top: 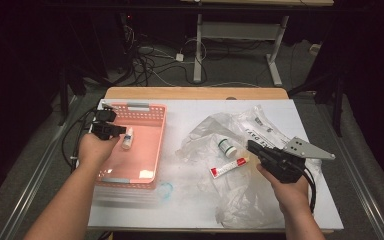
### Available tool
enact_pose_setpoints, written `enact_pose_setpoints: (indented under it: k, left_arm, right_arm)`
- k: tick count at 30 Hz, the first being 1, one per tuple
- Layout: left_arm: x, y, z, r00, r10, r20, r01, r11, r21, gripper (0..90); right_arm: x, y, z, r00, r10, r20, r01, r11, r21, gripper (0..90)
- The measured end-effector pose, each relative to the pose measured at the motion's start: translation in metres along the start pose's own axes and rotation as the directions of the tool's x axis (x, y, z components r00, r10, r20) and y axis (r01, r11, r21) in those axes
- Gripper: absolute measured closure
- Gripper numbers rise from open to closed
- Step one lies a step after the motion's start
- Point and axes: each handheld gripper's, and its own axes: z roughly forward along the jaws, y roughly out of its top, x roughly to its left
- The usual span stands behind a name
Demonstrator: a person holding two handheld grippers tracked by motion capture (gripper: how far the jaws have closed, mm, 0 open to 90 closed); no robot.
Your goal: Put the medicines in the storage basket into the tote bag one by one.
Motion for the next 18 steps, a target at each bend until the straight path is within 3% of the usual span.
enact_pose_setpoints:
  k: [1, 2, 3, 4, 6, 9, 10, 14, 18]
  left_arm:
    - [-0.001, 0.0, 0.001, 1.0, -0.005, 0.004, 0.005, 1.0, 0.002, 87.3]
    - [-0.001, 0.0, 0.002, 0.9999, -0.006, 0.013, 0.006, 1.0, 0.002, 74.8]
    - [-0.001, 0.0, 0.003, 0.999, -0.007, 0.044, 0.006, 1.0, 0.007, 74.8]
    - [-0.002, 0.001, 0.005, 0.9986, -0.01, 0.051, 0.009, 0.9998, 0.019, 67.4]
    - [-0.006, 0.001, 0.007, 0.9994, 0.015, 0.03, -0.016, 0.9998, 0.015, 40.7]
    - [-0.011, -0.001, 0.011, 0.9994, 0.033, 0.01, -0.033, 0.9992, 0.022, 39.5]
    - [-0.013, -0.001, 0.013, 0.9994, 0.034, -0.01, -0.034, 0.9992, 0.023, 30.0]
    - [-0.021, -0.001, 0.023, 0.9984, 0.031, 0.047, -0.033, 0.9986, 0.042, 29.9]
    - [-0.028, -0.001, 0.037, 0.9978, 0.044, 0.049, -0.048, 0.9951, 0.086, 33.6]
  right_arm:
    - [0.0, 0.0, 0.0, 1.0, 0.0, -0.001, 0.0, 1.0, 0.0, 90.0]
    - [0.0, 0.0, 0.0, 1.0, 0.0, -0.001, 0.0, 1.0, 0.0, 90.0]
    - [0.0, 0.0, 0.0, 1.0, 0.0, -0.001, 0.0, 1.0, 0.0, 90.0]
    - [0.0, 0.0, 0.0, 1.0, 0.0, -0.001, 0.0, 1.0, 0.0, 90.0]
    - [0.001, 0.0, 0.0, 1.0, 0.002, 0.001, -0.002, 1.0, 0.0, 90.0]
    - [0.0, 0.0, 0.0, 1.0, 0.001, 0.0, -0.001, 1.0, 0.0, 90.0]
    - [0.0, 0.0, 0.001, 1.0, 0.001, -0.001, -0.001, 1.0, 0.001, 90.0]
    - [0.0, 0.0, 0.001, 1.0, 0.001, -0.001, -0.001, 1.0, 0.001, 90.0]
    - [0.0, 0.0, 0.0, 1.0, -0.001, 0.0, 0.001, 1.0, -0.001, 90.0]
